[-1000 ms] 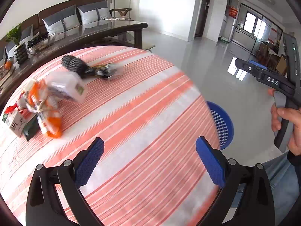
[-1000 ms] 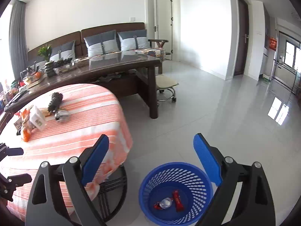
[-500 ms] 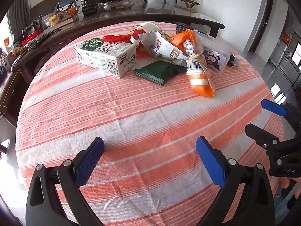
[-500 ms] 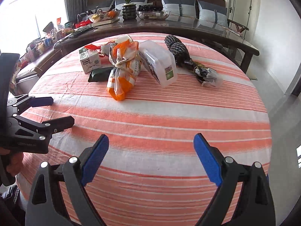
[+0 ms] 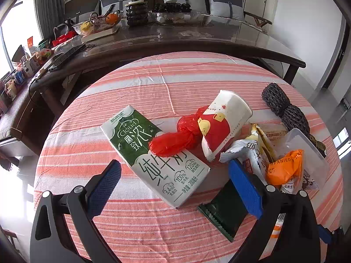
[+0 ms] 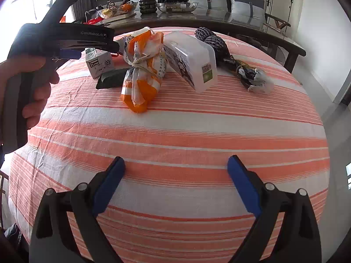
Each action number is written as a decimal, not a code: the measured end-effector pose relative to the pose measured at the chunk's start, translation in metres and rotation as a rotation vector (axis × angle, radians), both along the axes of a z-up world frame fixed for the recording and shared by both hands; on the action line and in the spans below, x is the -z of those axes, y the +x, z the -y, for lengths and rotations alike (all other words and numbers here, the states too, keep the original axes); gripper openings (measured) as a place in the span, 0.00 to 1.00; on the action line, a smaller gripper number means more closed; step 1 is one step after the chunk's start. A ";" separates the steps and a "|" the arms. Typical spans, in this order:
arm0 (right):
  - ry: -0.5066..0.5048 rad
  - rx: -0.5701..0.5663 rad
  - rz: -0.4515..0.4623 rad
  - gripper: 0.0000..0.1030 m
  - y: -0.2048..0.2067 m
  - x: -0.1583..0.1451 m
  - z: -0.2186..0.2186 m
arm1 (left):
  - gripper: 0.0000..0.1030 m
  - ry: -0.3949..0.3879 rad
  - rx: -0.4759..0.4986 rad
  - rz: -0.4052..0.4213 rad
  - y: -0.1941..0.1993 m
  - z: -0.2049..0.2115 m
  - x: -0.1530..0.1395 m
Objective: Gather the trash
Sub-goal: 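Return both tools to the table and grasp the green milk carton with the left tool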
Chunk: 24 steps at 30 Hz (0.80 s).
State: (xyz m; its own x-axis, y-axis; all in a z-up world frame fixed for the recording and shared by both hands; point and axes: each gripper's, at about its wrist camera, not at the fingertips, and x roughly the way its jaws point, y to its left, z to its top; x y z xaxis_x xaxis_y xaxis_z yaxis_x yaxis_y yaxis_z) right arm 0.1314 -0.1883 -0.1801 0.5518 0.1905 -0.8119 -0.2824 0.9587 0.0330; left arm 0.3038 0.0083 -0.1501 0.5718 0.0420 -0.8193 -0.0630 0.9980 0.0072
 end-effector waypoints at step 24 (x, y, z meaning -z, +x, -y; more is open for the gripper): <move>0.004 0.023 -0.003 0.89 0.005 0.000 0.004 | 0.58 -0.059 0.162 -0.005 -0.014 -0.061 0.005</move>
State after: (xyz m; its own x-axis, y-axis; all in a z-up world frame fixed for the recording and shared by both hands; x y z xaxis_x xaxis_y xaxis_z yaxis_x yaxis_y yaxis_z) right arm 0.1367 -0.1923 -0.1800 0.5537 0.1808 -0.8129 -0.2598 0.9649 0.0377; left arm 0.2899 0.0698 -0.1546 0.5633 -0.0985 -0.8204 0.0990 0.9938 -0.0514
